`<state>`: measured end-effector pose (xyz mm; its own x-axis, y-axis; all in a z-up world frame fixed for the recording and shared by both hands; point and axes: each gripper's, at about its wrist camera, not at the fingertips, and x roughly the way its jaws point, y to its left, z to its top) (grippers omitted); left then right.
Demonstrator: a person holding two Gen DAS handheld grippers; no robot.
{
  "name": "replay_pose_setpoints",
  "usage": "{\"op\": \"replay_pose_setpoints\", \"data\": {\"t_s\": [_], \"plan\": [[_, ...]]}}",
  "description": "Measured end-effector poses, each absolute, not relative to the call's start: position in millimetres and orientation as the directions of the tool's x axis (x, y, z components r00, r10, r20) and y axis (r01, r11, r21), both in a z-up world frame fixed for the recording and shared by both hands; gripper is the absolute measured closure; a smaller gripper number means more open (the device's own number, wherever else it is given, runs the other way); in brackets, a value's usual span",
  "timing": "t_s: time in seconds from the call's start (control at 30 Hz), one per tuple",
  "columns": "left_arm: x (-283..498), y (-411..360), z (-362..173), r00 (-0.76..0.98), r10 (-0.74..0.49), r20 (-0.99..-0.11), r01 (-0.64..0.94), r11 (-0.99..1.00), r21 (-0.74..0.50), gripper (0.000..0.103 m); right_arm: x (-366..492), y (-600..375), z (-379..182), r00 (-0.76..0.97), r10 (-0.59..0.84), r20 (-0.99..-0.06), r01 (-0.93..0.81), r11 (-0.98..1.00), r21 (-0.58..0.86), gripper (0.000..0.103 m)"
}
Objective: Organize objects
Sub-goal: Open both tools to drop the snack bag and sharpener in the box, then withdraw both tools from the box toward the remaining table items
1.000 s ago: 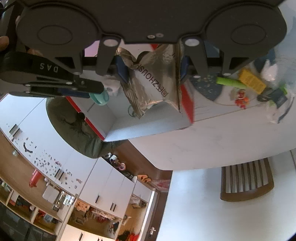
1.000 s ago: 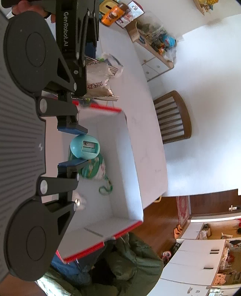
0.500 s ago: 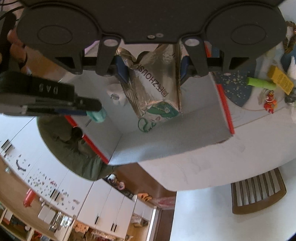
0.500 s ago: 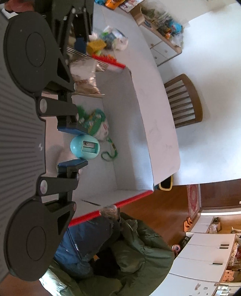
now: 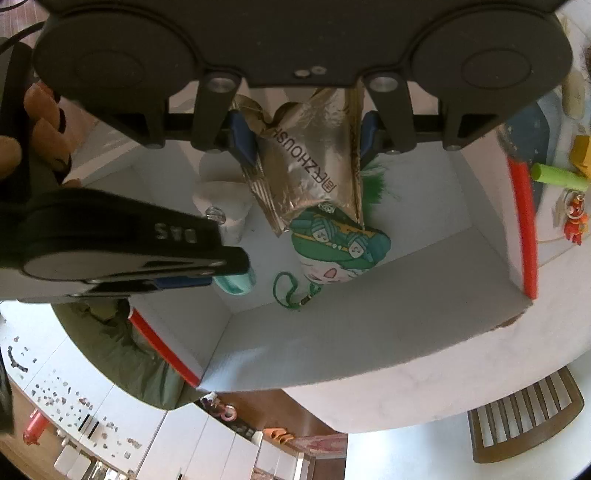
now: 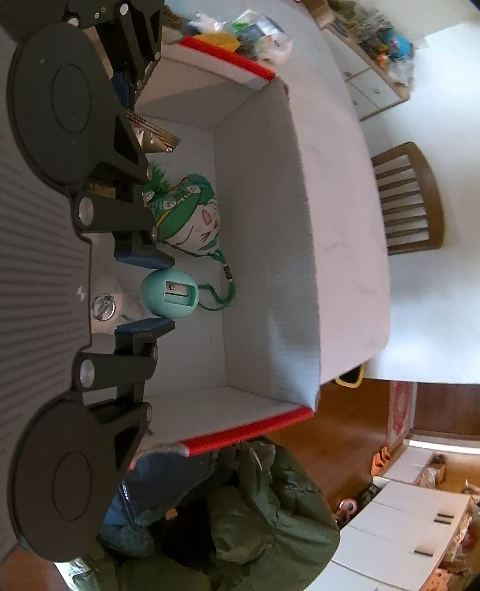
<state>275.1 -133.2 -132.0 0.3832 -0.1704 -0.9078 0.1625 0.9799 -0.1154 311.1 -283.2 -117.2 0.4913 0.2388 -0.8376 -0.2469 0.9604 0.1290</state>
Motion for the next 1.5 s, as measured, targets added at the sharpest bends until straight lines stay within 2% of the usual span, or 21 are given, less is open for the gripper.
{"op": "replay_pose_setpoints", "data": {"t_s": [0.43, 0.87, 1.07, 1.2, 1.5], "plan": [[294.2, -136.9, -155.7, 0.299, -0.137, -0.944, 0.137, 0.986, -0.099, 0.049, 330.6, -277.0, -143.5, 0.361, 0.231, -0.903, -0.268, 0.954, 0.136, 0.075], [302.0, -133.8, -160.3, 0.236, -0.141, -0.961, 0.103, 0.987, -0.12, 0.045, 331.7, -275.7, -146.6, 0.326, 0.236, -0.915, -0.264, 0.953, 0.152, 0.075], [298.1, -133.8, -155.9, 0.258, -0.141, -0.956, 0.108, 0.987, -0.116, 0.039, 328.2, -280.1, -137.9, 0.344, 0.267, -0.9, -0.267, 0.947, 0.179, 0.074], [294.5, -130.7, -148.6, 0.291, -0.151, -0.945, 0.1, 0.987, -0.127, 0.03, 325.3, -285.8, -128.2, 0.36, 0.289, -0.887, -0.262, 0.944, 0.201, 0.074], [271.4, -122.1, -112.4, 0.41, -0.208, -0.888, 0.116, 0.978, -0.175, 0.027, 305.8, -296.7, -89.9, 0.426, 0.371, -0.825, -0.285, 0.921, 0.267, 0.072]]}}
